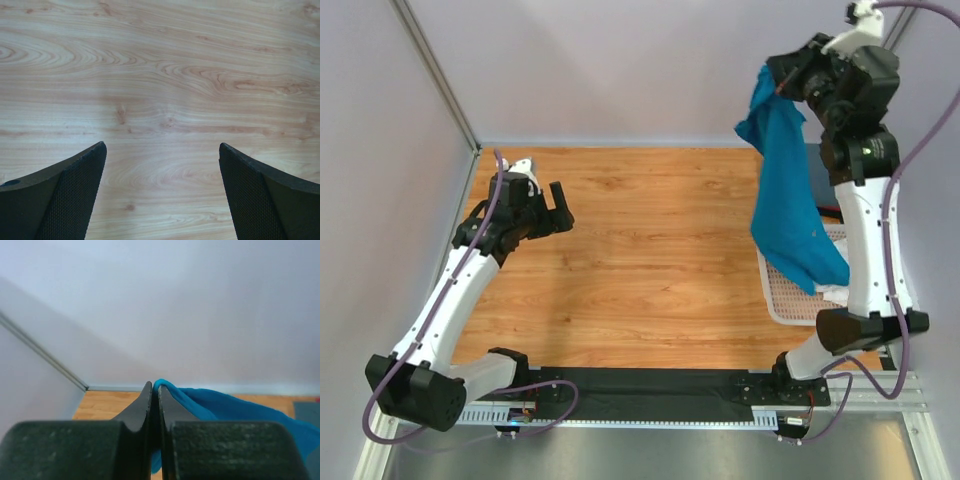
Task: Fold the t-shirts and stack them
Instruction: Grab the tshirt from the pile, then move the tshirt to the center of the board
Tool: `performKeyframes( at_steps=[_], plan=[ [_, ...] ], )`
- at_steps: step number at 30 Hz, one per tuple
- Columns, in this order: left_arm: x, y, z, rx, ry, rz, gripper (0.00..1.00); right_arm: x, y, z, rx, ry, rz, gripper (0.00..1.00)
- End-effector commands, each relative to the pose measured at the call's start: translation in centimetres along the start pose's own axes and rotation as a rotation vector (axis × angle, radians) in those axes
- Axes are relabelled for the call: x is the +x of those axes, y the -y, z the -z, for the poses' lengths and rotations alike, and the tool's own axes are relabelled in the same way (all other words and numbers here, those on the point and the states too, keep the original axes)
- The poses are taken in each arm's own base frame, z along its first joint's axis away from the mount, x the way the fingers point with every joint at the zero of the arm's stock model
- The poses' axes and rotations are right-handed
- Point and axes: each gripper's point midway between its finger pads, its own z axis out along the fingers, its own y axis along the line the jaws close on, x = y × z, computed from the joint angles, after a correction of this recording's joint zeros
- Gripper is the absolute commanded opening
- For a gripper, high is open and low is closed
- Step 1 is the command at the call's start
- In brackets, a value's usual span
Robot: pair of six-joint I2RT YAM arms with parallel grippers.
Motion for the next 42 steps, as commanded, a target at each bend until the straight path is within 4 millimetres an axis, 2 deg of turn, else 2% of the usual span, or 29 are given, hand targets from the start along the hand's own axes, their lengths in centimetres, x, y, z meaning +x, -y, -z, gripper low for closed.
performKeyframes(
  at_steps=[1,2,3,4,5,6,7,10,13,15,16,17,20,21,23,24,26,27,28,30,31,33,34,36,37,40,41,42],
  plan=[
    [-2.4,0.8,2.2,0.041,0.103,-0.004,1.0,0.0,-8.3,-0.6,-0.281,-0.014,0.163,0.0],
    [-2.7,0.8,2.7,0.042,0.121,-0.004,0.99,1.6,-11.0,-1.3,-0.346,-0.03,0.19,0.01],
    [-2.8,0.8,2.9,0.042,0.126,-0.007,1.0,0.8,-12.8,-0.9,-0.388,0.005,0.217,0.0],
    [-2.9,0.7,3.3,0.037,0.131,-0.011,1.0,0.9,-13.7,-1.4,-0.386,0.026,0.244,0.0],
    [-3.1,0.7,3.9,0.035,0.139,-0.014,1.0,2.5,-15.7,-2.0,-0.419,0.009,0.242,0.0],
    [-3.1,0.6,4.1,0.03,0.142,-0.015,0.99,2.8,-16.9,-2.2,-0.442,0.016,0.245,0.0],
    [-3.3,0.3,4.4,0.013,0.153,-0.017,1.0,3.8,-18.9,-2.5,-0.488,0.016,0.232,0.0],
    [-3.3,-0.7,5.4,-0.031,0.172,-0.006,0.99,5.5,-21.6,-3.3,-0.559,0.015,0.162,0.0],
    [-3.6,-2.9,6.4,-0.154,0.209,0.046,1.0,10.2,-24.6,-4.6,-0.642,-0.071,0.076,0.0],
    [-3.1,-4.1,7.0,-0.217,0.199,0.092,1.0,13.1,-26.8,-4.2,-0.703,-0.138,0.029,0.0],
    [-3.4,-4.7,7.5,-0.256,0.214,0.106,1.0,15.4,-28.2,-4.0,-0.732,-0.182,0.021,0.0],
    [-2.8,-5.4,7.7,-0.291,0.192,0.121,0.99,18.1,-28.4,-4.2,-0.731,-0.234,0.025,0.0],
    [-2.1,-7.2,8.6,-0.371,0.186,0.175,1.0,23.2,-28.8,-3.5,-0.725,-0.308,0.061,0.01],
    [-1.9,-7.9,8.8,-0.392,0.188,0.201,1.0,27.6,-27.3,-3.4,-0.689,-0.398,0.064,0.0],
    [-1.0,-8.7,9.0,-0.409,0.175,0.223,1.0,30.0,-26.6,-2.6,-0.691,-0.449,0.047,0.0],
    [-0.8,-9.3,9.1,-0.422,0.177,0.239,1.0,33.9,-24.9,-1.9,-0.664,-0.548,0.033,0.0],
    [-0.1,-9.8,8.9,-0.423,0.165,0.263,1.0,37.1,-24.2,0.1,-0.701,-0.661,0.016,0.0],
    [0.1,-9.9,8.8,-0.42,0.16,0.268,1.0,40.7,-22.5,1.8,-0.69,-0.748,0.013,0.0],
    [0.3,-9.9,8.5,-0.415,0.152,0.287,1.0,39.7,-22.7,2.0,-0.694,-0.686,-0.002,0.0],
    [1.2,-9.6,7.5,-0.39,0.125,0.311,1.0,41.1,-22.9,3.7,-0.737,-0.687,0.071,0.01],
    [2.0,-9.3,6.6,-0.372,0.096,0.338,1.0,42.2,-22.6,4.6,-0.75,-0.682,0.189,0.0],
    [2.4,-8.8,5.3,-0.341,0.082,0.373,1.0,42.6,-22.1,4.3,-0.703,-0.672,0.281,0.01],
    [3.3,-8.4,4.4,-0.309,0.045,0.386,1.0,43.0,-21.4,3.8,-0.65,-0.692,0.292,0.0],
    [3.2,-7.6,3.1,-0.263,0.035,0.418,1.0,43.7,-21.2,3.6,-0.639,-0.725,0.305,0.0],
    [3.7,-7.2,2.5,-0.238,0.014,0.426,0.99,45.6,-21.3,4.8,-0.712,-0.802,0.312,0.01],
    [3.8,-7.2,1.6,-0.239,0.008,0.43,1.0,46.2,-23.1,6.4,-0.857,-0.841,0.276,0.0],
    [3.8,-7.4,1.5,-0.251,0.002,0.426,1.0,46.9,-22.9,7.0,-0.866,-0.862,0.251,0.03],
    [3.9,-7.7,1.6,-0.265,0.002,0.421,1.0,47.0,-23.1,7.4,-0.884,-0.871,0.228,0.3]
  ],
)
